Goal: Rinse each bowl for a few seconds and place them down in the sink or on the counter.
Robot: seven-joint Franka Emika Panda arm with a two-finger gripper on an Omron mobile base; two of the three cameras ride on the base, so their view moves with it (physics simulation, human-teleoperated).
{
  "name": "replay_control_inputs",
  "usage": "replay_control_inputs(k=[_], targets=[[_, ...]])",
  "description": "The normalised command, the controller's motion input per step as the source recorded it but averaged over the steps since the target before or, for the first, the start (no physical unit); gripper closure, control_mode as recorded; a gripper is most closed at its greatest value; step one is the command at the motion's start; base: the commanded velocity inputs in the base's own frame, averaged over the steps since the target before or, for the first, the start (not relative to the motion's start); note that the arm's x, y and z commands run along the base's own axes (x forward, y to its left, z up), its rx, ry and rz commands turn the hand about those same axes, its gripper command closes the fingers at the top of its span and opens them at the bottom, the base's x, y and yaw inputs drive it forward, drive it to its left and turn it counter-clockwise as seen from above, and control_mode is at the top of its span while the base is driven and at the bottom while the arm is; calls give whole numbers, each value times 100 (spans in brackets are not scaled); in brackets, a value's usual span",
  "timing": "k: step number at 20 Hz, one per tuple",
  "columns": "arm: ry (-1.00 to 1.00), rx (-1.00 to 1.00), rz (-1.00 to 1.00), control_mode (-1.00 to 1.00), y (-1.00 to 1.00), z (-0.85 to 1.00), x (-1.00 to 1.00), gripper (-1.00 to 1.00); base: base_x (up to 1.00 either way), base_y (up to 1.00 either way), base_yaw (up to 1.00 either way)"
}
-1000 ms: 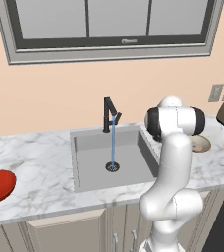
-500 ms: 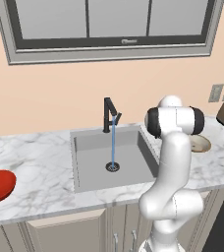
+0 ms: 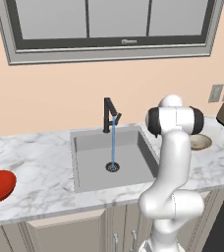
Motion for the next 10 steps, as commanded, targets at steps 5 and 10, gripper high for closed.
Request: replay_control_inputs(k=[5,10], targets=[[0,1,-15,-100,-14,-44,0,100,0,0,0],[2,2,-16,-100,-22,-38,-5,100,0,0,0]])
